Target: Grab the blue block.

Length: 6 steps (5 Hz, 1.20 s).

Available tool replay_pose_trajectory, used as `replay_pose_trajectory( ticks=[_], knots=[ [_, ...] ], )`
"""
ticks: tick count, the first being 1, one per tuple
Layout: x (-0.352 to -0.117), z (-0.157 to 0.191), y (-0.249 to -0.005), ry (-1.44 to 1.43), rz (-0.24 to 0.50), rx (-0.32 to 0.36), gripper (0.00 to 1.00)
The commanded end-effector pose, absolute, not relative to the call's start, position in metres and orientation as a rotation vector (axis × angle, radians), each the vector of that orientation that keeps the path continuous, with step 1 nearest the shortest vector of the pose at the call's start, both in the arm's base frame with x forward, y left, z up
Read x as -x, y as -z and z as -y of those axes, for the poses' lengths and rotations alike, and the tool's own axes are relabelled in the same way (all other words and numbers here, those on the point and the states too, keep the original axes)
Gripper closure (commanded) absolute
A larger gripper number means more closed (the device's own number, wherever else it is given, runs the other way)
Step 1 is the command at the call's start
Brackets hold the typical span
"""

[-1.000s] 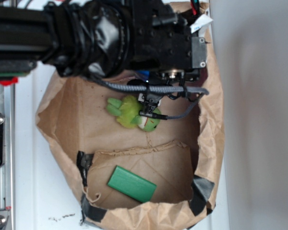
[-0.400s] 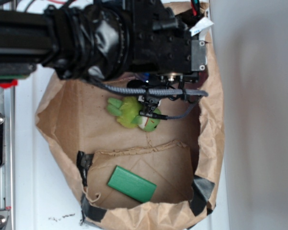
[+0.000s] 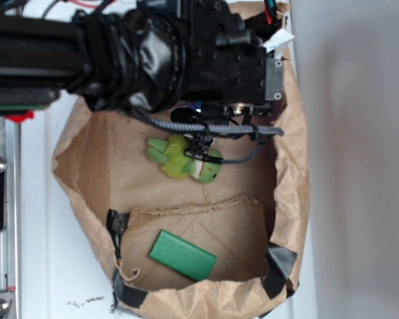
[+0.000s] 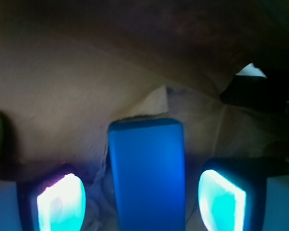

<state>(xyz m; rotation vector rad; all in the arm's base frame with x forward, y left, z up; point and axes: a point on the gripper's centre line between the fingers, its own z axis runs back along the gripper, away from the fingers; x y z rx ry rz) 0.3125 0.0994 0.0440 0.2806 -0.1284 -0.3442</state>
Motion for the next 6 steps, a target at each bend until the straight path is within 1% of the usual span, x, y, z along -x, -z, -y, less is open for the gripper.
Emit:
replay_pose_trajectory(
  ticks=[1, 2, 3, 4, 5, 6],
  knots=[
    [-0.311, -0.095, -0.050, 0.417, 0.154, -0.300, 0.00],
    [-0.306, -0.091, -0.048, 0.440, 0.168, -0.302, 0.00],
    [-0.308, -0.086, -0.043, 0.436, 0.177, -0.301, 0.00],
    [-0.314, -0.082, -0.032, 0.396, 0.184, -0.310, 0.00],
    [-0.315, -0.083, -0.027, 0.400, 0.161, -0.295, 0.00],
    [-0.312, -0.081, -0.026, 0.412, 0.168, -0.291, 0.00]
  ],
)
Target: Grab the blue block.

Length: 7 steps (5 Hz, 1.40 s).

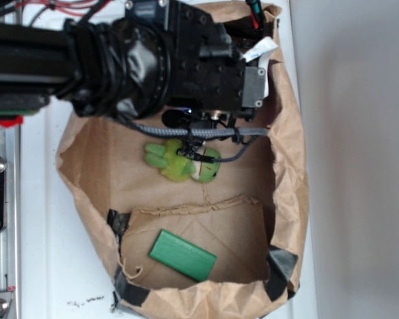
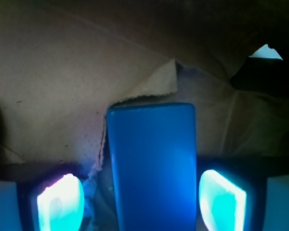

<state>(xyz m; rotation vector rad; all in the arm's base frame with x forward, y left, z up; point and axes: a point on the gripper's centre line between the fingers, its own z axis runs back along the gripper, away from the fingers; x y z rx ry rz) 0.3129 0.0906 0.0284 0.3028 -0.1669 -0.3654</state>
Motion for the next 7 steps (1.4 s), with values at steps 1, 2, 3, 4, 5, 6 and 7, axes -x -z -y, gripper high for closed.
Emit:
replay_pose_trajectory(
  ticks=[1, 2, 3, 4, 5, 6, 7],
  knots=[
    [-0.3123, -0.0808, -0.0269, 0.416, 0.170, -0.286, 0.00],
    [-0.3121, -0.0803, -0.0273, 0.421, 0.170, -0.284, 0.00],
    [-0.3122, -0.0805, -0.0274, 0.421, 0.171, -0.280, 0.00],
    [-0.3125, -0.0813, -0.0283, 0.406, 0.180, -0.273, 1.00],
    [-0.3126, -0.0812, -0.0285, 0.406, 0.184, -0.272, 1.00],
    [-0.3125, -0.0814, -0.0293, 0.405, 0.183, -0.269, 1.00],
    [-0.3126, -0.0812, -0.0307, 0.405, 0.185, -0.263, 1.00]
  ],
)
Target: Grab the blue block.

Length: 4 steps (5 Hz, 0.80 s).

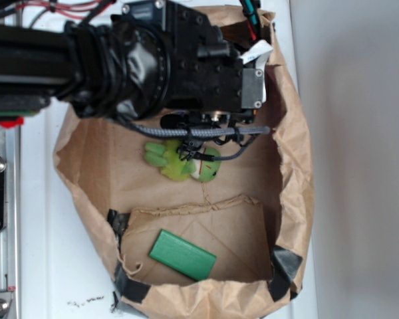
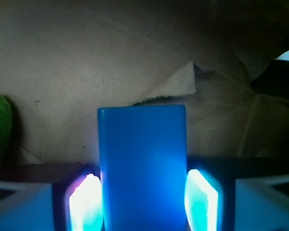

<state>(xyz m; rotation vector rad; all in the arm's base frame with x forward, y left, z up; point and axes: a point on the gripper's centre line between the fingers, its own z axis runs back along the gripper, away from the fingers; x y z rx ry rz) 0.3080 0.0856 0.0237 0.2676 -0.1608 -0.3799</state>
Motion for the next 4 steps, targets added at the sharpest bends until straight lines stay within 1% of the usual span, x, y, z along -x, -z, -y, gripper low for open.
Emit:
replay_pose_trajectory(
  ticks=[1, 2, 3, 4],
  knots=[
    [-0.313, -0.081, -0.030, 0.406, 0.184, -0.264, 1.00],
    [-0.315, -0.083, -0.036, 0.391, 0.185, -0.263, 1.00],
    [-0.322, -0.091, -0.064, 0.283, 0.180, -0.238, 1.00],
    [-0.324, -0.094, -0.113, 0.165, 0.173, -0.133, 1.00]
  ],
)
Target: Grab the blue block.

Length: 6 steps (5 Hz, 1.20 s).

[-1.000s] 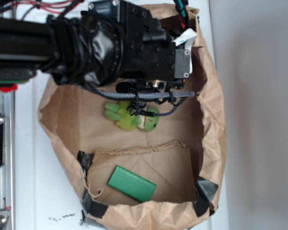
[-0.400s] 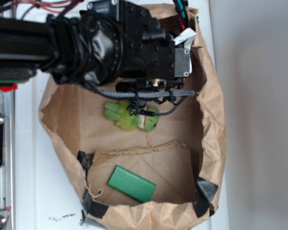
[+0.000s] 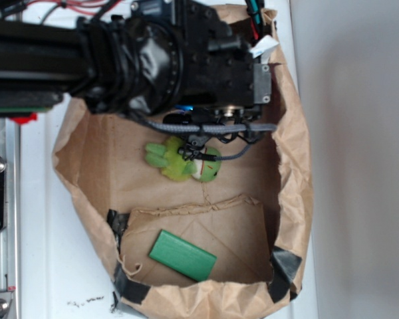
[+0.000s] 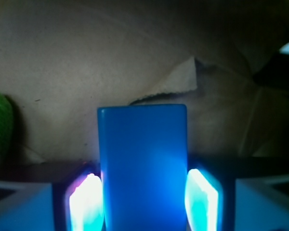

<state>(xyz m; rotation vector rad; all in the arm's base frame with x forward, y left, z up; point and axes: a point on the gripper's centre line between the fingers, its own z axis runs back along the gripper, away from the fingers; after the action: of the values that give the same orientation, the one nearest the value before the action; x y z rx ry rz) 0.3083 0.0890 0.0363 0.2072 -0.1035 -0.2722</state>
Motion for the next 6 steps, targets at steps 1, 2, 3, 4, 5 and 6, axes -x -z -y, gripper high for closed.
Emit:
replay_pose_trajectory(
  ticks=[1, 2, 3, 4, 5, 6],
  knots=[
    [-0.309, -0.089, -0.157, 0.129, 0.198, -0.057, 1.00],
    [-0.291, -0.080, -0.179, 0.123, 0.242, -0.028, 1.00],
    [-0.278, -0.074, -0.197, 0.136, 0.236, 0.016, 1.00],
    [-0.271, -0.070, -0.207, 0.133, 0.233, 0.034, 1.00],
    [-0.258, -0.057, -0.198, 0.132, 0.244, -0.032, 1.00],
    [-0.251, -0.051, -0.195, 0.147, 0.258, -0.033, 1.00]
  ],
)
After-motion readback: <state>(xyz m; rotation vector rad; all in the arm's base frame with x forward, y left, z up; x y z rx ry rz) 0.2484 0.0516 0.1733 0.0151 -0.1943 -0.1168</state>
